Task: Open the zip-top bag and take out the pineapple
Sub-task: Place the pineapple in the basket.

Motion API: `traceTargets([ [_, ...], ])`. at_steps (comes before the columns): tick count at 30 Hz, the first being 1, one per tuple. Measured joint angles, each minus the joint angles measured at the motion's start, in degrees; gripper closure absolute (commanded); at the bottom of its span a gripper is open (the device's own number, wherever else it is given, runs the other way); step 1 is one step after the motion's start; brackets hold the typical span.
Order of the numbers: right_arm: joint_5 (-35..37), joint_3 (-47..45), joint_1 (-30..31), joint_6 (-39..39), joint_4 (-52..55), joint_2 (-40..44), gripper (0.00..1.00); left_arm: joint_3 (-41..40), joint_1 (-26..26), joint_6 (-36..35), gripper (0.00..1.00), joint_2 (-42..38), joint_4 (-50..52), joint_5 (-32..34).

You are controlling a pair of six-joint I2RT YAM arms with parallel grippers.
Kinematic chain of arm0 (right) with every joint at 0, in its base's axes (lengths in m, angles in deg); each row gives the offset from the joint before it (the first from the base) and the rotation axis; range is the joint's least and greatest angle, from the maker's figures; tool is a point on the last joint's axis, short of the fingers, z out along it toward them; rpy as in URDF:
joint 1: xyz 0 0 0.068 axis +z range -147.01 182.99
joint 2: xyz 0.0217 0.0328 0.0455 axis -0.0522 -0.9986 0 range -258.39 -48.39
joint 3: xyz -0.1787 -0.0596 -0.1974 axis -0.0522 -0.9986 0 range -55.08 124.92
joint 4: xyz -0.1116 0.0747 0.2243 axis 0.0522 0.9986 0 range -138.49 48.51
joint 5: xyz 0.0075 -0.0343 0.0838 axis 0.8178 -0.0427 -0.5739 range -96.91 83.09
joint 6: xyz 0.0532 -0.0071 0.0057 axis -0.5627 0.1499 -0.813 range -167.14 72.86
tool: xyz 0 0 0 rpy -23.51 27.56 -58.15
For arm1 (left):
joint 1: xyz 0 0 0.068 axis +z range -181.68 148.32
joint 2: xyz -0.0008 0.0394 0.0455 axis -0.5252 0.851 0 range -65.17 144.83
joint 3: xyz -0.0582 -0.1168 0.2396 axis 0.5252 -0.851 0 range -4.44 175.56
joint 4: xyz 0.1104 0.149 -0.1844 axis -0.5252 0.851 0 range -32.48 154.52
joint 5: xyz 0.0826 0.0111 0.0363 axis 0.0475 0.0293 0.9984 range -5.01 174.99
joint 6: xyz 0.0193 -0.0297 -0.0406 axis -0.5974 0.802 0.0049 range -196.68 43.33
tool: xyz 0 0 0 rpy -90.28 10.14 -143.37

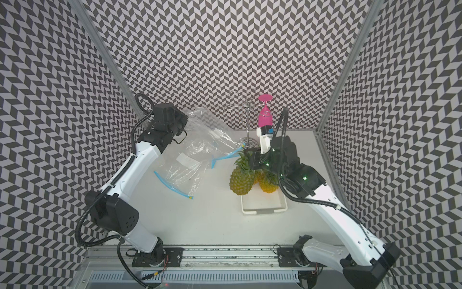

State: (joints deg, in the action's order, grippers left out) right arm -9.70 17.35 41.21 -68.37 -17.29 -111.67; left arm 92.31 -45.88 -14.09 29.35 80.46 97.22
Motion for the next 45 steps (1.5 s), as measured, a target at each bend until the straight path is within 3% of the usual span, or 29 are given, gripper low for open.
traceTargets([
  [5,6.8,-10.5,5.0,6.9,-3.2,6.1,1.00,-0.8,0.7,0.1,1.00,2.1,-1.6,-0.2],
  [15,13.5,-28.7,5.7,15.3,-15.5,14.5,1.00,-1.4,0.3,-0.2,0.99,10.4,-4.0,-3.4],
  [19,13.6,-32.3,5.8,17.2,-19.4,15.7,1.00,-1.4,0.2,-1.1,0.63,10.5,-3.9,-2.9],
  [22,13.2,-36.0,5.8,17.2,-23.2,16.5,0.99,-1.3,0.0,-1.5,0.44,10.4,-3.7,-3.0],
  [25,12.4,-40.2,5.9,17.4,-25.1,17.7,0.79,-1.0,-0.4,-2.1,0.31,10.4,-3.0,-3.2],
  [30,12.7,-41.9,5.9,18.1,-26.8,19.1,0.45,0.0,-2.7,-3.1,0.19,9.1,-1.1,-2.7],
  [34,14.2,-38.8,5.9,17.7,-26.4,19.2,0.21,2.6,-6.0,-3.0,0.17,6.5,2.4,-0.5],
  [38,18.5,-31.8,5.9,16.2,-24.9,19.1,0.11,4.7,-9.1,-3.2,0.15,3.0,4.8,2.3],
  [40,22.1,-26.8,5.9,15.0,-23.9,18.6,0.00,4.7,-10.6,-3.9,0.10,0.6,6.1,3.2],
  [43,29.1,-15.8,4.5,12.8,-19.4,14.0,0.00,3.7,-12.9,-6.8,0.01,-3.5,6.9,4.1],
  [45,31.3,-7.3,-0.2,9.3,-15.6,9.4,0.00,0.3,-14.5,-9.7,0.00,-7.8,6.3,4.6],
])
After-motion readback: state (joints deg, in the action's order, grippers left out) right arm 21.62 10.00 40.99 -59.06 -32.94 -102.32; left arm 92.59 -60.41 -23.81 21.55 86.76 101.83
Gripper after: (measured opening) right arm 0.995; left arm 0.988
